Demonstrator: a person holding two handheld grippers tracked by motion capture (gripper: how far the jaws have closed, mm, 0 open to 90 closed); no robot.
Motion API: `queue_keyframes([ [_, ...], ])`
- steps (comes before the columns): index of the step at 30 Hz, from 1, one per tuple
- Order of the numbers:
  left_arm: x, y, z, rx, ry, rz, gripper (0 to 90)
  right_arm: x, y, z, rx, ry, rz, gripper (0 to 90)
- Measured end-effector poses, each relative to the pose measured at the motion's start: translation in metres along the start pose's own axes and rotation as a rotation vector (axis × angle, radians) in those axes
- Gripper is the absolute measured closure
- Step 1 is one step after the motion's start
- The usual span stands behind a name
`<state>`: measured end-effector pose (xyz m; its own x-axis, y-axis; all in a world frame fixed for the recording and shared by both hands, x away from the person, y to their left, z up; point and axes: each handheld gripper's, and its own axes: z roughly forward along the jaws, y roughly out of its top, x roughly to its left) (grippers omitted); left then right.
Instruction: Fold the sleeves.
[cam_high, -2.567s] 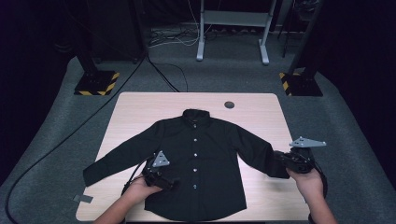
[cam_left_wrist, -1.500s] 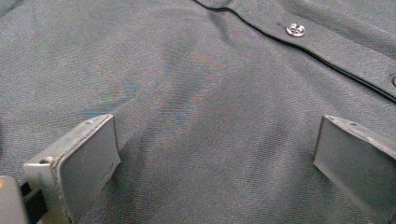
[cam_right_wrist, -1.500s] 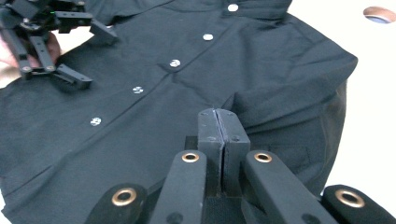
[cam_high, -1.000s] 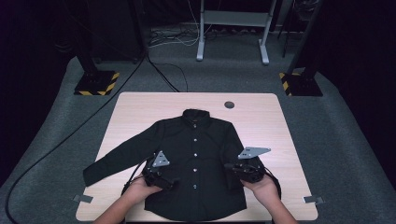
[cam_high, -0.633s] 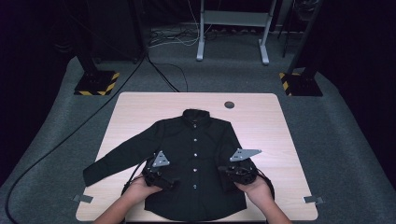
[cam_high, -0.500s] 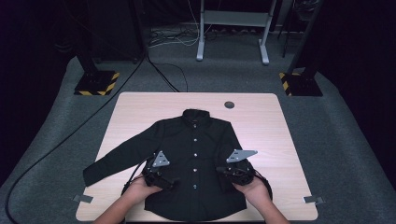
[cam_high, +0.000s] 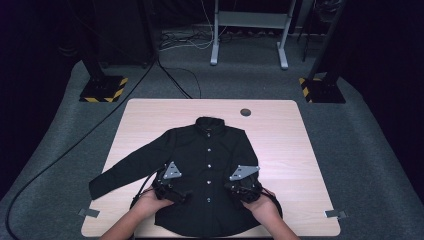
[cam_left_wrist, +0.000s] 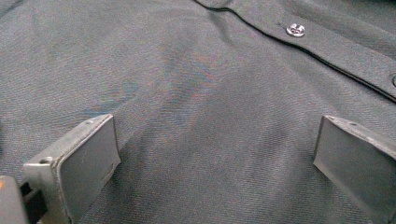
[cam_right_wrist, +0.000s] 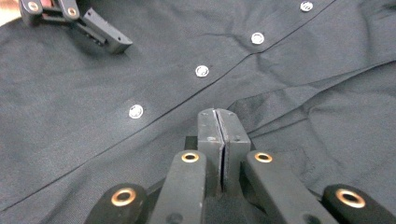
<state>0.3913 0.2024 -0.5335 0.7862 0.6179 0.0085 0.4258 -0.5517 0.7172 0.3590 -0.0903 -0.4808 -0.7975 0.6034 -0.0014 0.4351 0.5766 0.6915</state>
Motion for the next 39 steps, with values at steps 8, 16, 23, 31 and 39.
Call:
queue_keyframes([
  [8,0.0,0.0,0.0,0.0,0.0,0.0,0.0,0.007,-0.001,0.011,0.02,-0.009,-0.004,88.8],
  [16,0.0,0.0,0.0,0.0,0.0,0.0,0.0,0.02,-0.002,0.016,0.025,-0.003,-0.004,81.8],
  [23,0.0,0.0,0.0,0.0,0.001,0.001,0.0,0.038,0.0,0.012,0.013,0.032,-0.024,71.9],
  [31,0.0,0.0,0.0,0.0,0.011,-0.007,0.0,0.045,0.003,0.001,-0.042,0.07,0.01,57.7],
  [39,0.0,-0.001,-0.002,0.002,0.036,-0.031,0.0,0.039,0.004,-0.004,-0.085,0.028,0.033,45.9],
])
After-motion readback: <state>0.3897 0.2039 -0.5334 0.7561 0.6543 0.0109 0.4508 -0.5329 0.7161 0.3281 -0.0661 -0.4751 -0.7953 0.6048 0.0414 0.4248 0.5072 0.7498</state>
